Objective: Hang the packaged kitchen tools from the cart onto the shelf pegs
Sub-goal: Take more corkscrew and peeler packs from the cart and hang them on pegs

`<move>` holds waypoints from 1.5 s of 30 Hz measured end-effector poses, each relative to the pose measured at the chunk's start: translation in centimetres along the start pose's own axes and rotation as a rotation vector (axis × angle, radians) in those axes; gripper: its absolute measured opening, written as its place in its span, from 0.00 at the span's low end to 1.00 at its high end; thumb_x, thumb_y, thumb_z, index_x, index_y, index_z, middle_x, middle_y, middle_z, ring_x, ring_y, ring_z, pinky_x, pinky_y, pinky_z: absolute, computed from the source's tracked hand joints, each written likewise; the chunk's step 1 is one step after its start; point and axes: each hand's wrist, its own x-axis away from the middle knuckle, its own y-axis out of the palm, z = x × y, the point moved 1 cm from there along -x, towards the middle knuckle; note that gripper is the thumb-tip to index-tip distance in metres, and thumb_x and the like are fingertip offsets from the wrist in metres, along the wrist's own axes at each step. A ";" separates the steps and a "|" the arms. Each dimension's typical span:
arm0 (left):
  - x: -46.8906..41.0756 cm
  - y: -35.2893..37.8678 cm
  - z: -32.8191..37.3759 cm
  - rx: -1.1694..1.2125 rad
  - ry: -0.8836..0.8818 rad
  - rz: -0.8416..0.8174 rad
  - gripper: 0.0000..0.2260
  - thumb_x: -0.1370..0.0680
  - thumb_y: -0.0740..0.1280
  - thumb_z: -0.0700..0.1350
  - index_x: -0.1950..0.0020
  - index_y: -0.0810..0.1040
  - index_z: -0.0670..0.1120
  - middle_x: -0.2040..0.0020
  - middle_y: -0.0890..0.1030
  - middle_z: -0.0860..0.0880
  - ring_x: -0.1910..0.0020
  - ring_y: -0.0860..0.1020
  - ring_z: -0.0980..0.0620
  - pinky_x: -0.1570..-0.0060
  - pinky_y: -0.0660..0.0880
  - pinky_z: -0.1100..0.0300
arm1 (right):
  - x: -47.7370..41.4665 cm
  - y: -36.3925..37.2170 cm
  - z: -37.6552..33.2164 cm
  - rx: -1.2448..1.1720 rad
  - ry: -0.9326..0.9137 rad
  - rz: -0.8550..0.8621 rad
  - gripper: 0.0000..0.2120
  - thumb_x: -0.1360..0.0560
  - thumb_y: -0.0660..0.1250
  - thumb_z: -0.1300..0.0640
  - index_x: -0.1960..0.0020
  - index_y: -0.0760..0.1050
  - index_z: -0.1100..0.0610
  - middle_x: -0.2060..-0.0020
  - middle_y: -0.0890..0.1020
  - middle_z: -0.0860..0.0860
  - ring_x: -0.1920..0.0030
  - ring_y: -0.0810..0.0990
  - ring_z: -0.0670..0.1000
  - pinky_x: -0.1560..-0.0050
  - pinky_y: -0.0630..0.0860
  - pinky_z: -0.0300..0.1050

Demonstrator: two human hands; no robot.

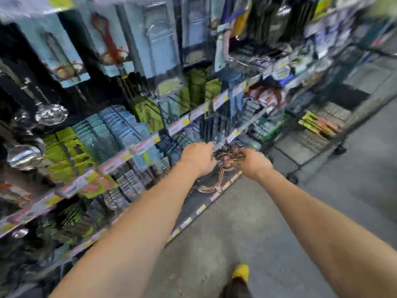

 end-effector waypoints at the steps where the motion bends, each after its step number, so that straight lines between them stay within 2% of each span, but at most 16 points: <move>1: -1.7 -0.3 2.2 -0.011 0.046 0.007 0.20 0.19 0.62 0.53 0.30 0.73 0.47 0.37 0.81 0.43 0.39 0.80 0.38 0.45 0.77 0.47 | -0.5 -1.5 2.0 -0.006 0.033 0.022 0.18 0.24 0.64 0.49 0.36 0.77 0.50 0.40 0.82 0.55 0.40 0.80 0.60 0.43 0.77 0.52; 5: -9.2 -0.6 10.7 -0.044 0.171 0.019 0.21 0.20 0.62 0.53 0.29 0.73 0.48 0.38 0.82 0.43 0.41 0.81 0.39 0.45 0.77 0.47 | -3.6 -6.3 10.6 0.004 0.146 0.085 0.19 0.24 0.61 0.48 0.35 0.75 0.50 0.38 0.81 0.56 0.40 0.80 0.60 0.42 0.78 0.52; 10: -19.4 -0.9 20.4 -0.094 0.273 -0.045 0.20 0.18 0.60 0.52 0.28 0.72 0.47 0.37 0.80 0.44 0.42 0.80 0.40 0.47 0.77 0.47 | -8.8 -12.6 20.6 0.018 0.236 0.106 0.20 0.21 0.60 0.52 0.30 0.73 0.52 0.34 0.79 0.56 0.36 0.78 0.59 0.42 0.78 0.52; 15: -28.5 -1.6 28.7 -0.133 0.300 -0.082 0.20 0.19 0.61 0.53 0.29 0.72 0.47 0.45 0.83 0.45 0.48 0.82 0.41 0.52 0.77 0.50 | -14.0 -18.9 28.9 0.058 0.299 0.084 0.20 0.20 0.61 0.55 0.28 0.70 0.55 0.34 0.78 0.56 0.36 0.77 0.60 0.42 0.76 0.53; 18: -33.0 -2.0 32.7 -0.151 0.341 -0.090 0.21 0.17 0.61 0.53 0.26 0.70 0.47 0.39 0.81 0.44 0.43 0.80 0.41 0.47 0.75 0.49 | -17.2 -21.7 32.9 0.045 0.341 0.096 0.20 0.21 0.61 0.51 0.30 0.72 0.55 0.36 0.79 0.56 0.38 0.79 0.60 0.42 0.78 0.53; 21: -37.7 -2.2 36.0 -0.170 0.369 -0.072 0.21 0.17 0.62 0.52 0.26 0.70 0.46 0.33 0.78 0.42 0.37 0.78 0.39 0.42 0.74 0.48 | -20.5 -23.3 36.1 0.021 0.359 0.086 0.21 0.20 0.60 0.51 0.28 0.71 0.53 0.34 0.78 0.56 0.37 0.78 0.60 0.41 0.78 0.53; 23: -41.5 -2.2 38.1 -0.185 0.386 -0.057 0.20 0.18 0.61 0.53 0.28 0.70 0.45 0.33 0.78 0.41 0.35 0.77 0.37 0.39 0.73 0.46 | -23.5 -24.1 38.5 0.000 0.376 0.096 0.21 0.20 0.61 0.52 0.28 0.71 0.53 0.34 0.78 0.57 0.36 0.78 0.60 0.40 0.78 0.54; 26: -47.9 -1.5 40.7 -0.207 0.414 -0.069 0.19 0.18 0.61 0.53 0.32 0.71 0.44 0.36 0.79 0.40 0.36 0.78 0.36 0.39 0.73 0.45 | -28.6 -25.0 42.2 0.005 0.411 0.080 0.20 0.21 0.61 0.49 0.31 0.72 0.54 0.36 0.80 0.57 0.38 0.80 0.61 0.42 0.79 0.54; 28: -53.2 -0.8 42.4 -0.223 0.421 -0.080 0.18 0.19 0.61 0.54 0.33 0.72 0.44 0.36 0.79 0.41 0.37 0.78 0.37 0.39 0.73 0.45 | -33.0 -26.2 44.8 0.018 0.422 0.065 0.21 0.22 0.60 0.51 0.30 0.71 0.54 0.35 0.79 0.56 0.38 0.80 0.61 0.41 0.79 0.55; 32: -62.1 0.4 44.9 -0.215 0.432 -0.133 0.18 0.19 0.60 0.54 0.33 0.72 0.45 0.36 0.79 0.42 0.37 0.78 0.38 0.39 0.72 0.46 | -39.9 -28.1 48.3 0.023 0.428 0.068 0.24 0.23 0.61 0.50 0.27 0.70 0.51 0.32 0.78 0.55 0.36 0.79 0.60 0.39 0.78 0.54; 37: -72.8 1.3 48.4 -0.235 0.441 -0.215 0.19 0.18 0.60 0.54 0.31 0.71 0.45 0.34 0.78 0.42 0.34 0.76 0.39 0.36 0.70 0.45 | -48.6 -31.2 52.8 0.060 0.453 0.037 0.21 0.23 0.62 0.50 0.31 0.72 0.52 0.36 0.80 0.55 0.38 0.80 0.59 0.42 0.79 0.52; 45: -85.6 5.0 53.5 -0.256 0.394 -0.336 0.21 0.18 0.61 0.54 0.29 0.70 0.45 0.32 0.77 0.42 0.33 0.76 0.39 0.36 0.71 0.45 | -60.4 -33.0 61.9 0.067 0.466 -0.055 0.21 0.23 0.61 0.52 0.31 0.73 0.53 0.35 0.80 0.55 0.37 0.80 0.59 0.40 0.79 0.53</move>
